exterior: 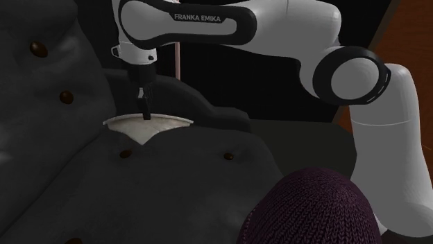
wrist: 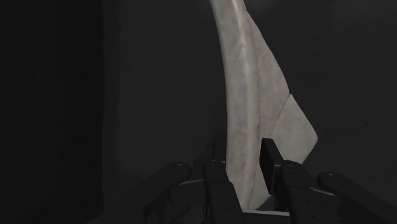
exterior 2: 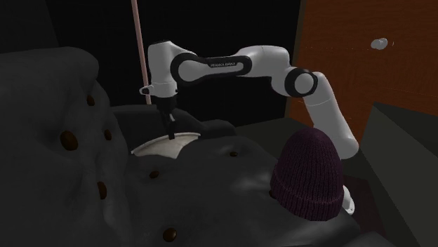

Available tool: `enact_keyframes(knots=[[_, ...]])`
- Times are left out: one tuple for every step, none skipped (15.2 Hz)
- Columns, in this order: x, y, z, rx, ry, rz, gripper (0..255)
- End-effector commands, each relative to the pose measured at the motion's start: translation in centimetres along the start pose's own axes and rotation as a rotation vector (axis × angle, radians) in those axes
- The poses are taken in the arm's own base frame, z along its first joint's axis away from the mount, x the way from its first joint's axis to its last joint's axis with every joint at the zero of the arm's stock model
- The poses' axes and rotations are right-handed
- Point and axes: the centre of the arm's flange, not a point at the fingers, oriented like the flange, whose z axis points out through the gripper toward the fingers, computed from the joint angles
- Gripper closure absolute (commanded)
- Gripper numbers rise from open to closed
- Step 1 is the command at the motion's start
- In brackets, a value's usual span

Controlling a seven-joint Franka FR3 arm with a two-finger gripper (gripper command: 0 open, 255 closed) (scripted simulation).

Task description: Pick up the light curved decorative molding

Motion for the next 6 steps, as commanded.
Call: enact_keyframes(knots=[[0.0, -0.1, -1.1, 0.0, 0.0, 0.0, 255], [0.0, -0.1, -1.6, 0.0, 0.0, 0.0, 255], [0.0, -0.1, -2.1, 0.0, 0.0, 0.0, 255], [0.0, -0.1, -2.7, 0.0, 0.0, 0.0, 255], [0.0, -0.1, -2.8, 0.0, 0.0, 0.0, 255], [0.0, -0.1, -2.8, 0.0, 0.0, 0.0, 255]])
